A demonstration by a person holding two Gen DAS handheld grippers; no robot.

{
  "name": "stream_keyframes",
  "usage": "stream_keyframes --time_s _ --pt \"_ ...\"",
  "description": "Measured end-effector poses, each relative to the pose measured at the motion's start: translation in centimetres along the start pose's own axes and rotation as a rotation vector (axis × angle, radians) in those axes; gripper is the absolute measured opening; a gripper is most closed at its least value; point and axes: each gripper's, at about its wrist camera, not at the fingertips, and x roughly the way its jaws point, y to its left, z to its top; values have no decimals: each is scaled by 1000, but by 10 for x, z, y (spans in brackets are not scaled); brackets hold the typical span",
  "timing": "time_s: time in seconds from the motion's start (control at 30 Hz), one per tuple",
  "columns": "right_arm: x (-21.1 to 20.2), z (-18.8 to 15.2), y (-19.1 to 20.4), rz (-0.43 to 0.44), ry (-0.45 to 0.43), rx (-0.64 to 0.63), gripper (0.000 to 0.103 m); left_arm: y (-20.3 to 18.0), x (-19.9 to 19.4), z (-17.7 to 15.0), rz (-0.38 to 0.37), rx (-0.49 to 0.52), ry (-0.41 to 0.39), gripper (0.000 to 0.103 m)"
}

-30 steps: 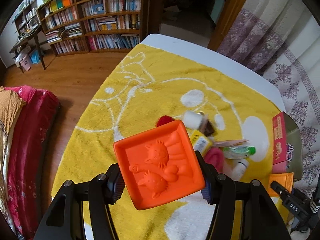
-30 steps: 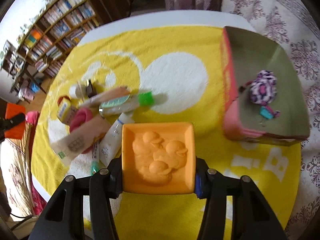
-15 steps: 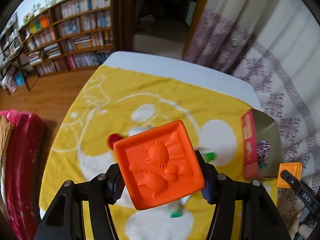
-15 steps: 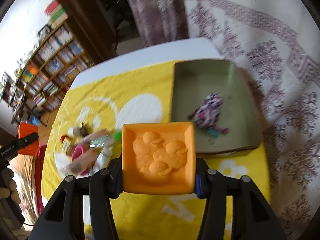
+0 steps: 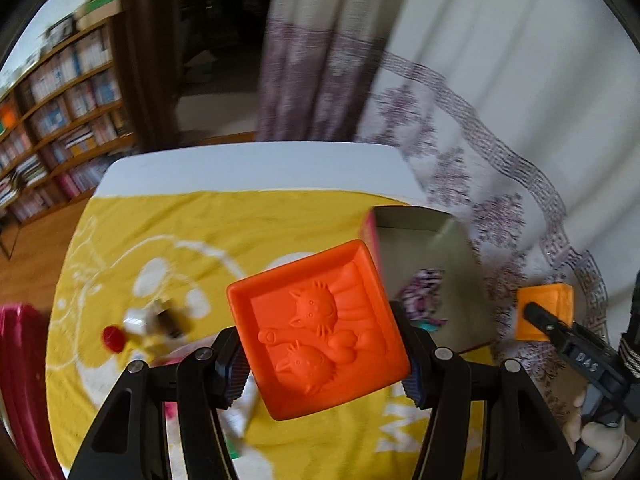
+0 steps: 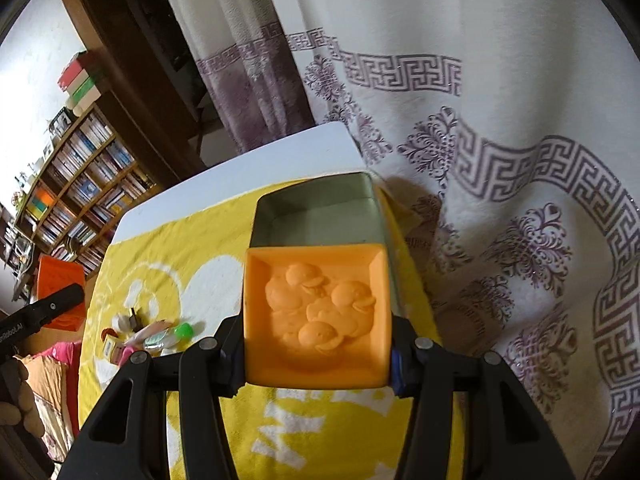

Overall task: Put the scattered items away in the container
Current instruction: 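Carry both orange cubes to the pink box and release them inside, then withdraw both grippers from the box back over the remaining items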

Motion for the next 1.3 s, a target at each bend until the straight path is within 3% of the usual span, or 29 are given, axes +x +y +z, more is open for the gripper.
stream_keyframes --time_s 0.3,0.67,0.73,0.77,0.87,1.3 --pt "3 5 -15 17 -1 -15 56 -68 14 35 -101 72 2 62" --pt "24 25 -7 34 -20 -83 57 -122 41 87 -156 118 11 65" --pt "39 27 -6 29 -1 -93 62 -123 38 91 -173 105 0 80" --pt "46 26 -7 21 21 -89 64 -122 35 91 -175 104 -17 82" --pt "53 24 -13 27 47 -66 67 -120 29 92 -162 117 -29 82" --pt "24 19 -6 55 13 -42 75 -84 -2 74 -72 105 -74 82"
